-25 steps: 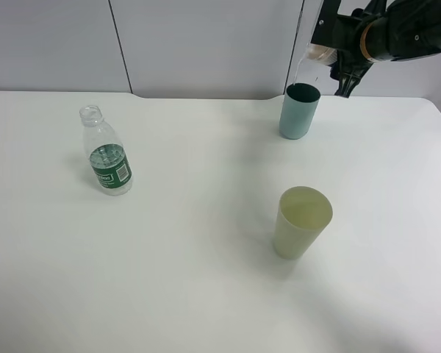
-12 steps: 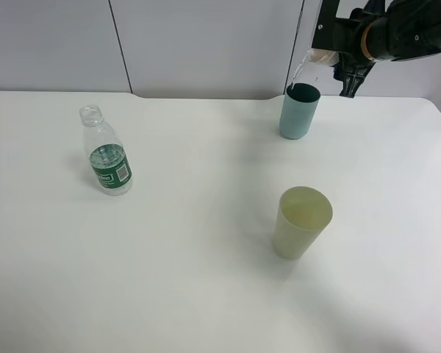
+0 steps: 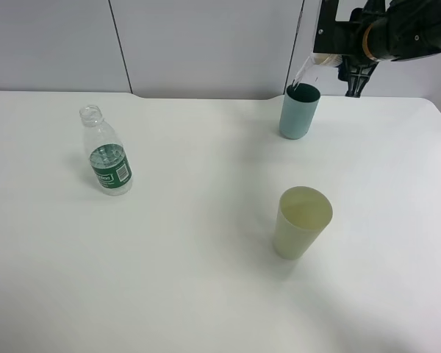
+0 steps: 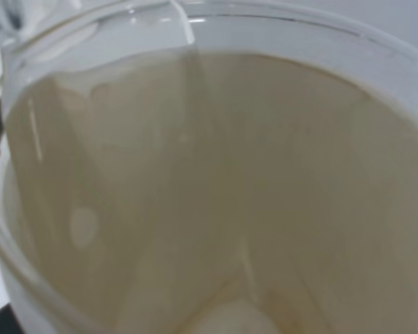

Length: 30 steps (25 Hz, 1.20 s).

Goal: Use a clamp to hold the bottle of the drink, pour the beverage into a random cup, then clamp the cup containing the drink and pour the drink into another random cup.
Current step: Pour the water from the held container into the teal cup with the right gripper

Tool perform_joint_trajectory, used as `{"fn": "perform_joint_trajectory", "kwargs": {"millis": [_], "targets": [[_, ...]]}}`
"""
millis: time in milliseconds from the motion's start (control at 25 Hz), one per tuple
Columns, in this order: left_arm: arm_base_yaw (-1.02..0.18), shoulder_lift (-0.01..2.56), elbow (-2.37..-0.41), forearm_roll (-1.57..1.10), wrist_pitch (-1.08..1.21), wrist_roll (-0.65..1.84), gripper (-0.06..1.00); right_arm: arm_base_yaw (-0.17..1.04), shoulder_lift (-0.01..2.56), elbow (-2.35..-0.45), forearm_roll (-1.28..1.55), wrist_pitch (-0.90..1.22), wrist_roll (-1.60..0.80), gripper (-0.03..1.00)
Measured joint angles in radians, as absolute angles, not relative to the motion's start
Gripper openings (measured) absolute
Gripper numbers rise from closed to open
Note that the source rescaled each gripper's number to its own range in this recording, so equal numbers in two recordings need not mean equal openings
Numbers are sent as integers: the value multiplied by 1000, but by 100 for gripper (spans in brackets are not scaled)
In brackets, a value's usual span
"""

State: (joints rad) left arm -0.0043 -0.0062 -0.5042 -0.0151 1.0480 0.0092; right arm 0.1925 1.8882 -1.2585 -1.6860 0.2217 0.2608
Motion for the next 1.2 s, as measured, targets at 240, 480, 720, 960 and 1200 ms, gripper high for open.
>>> {"fn": "perform_joint_trajectory", "kwargs": {"millis": [240, 480, 720, 960, 1200], "targets": [[-4, -6, -504, -15, 1048, 9, 100, 193, 1888, -1258, -1703, 230, 245, 0], [-4, -6, -504, -15, 1048, 9, 100, 193, 1888, -1258, -1726, 231, 237, 0], [-4, -6, -504, -15, 1048, 9, 100, 193, 1888, -1258, -1733, 232, 237, 0], [-4, -6, -504, -15, 1048, 9, 100, 193, 1888, -1258, -1734, 232, 237, 0], [-4, -6, -504, -15, 1048, 9, 100, 193, 1888, -1258, -1734, 232, 177, 0]]}}
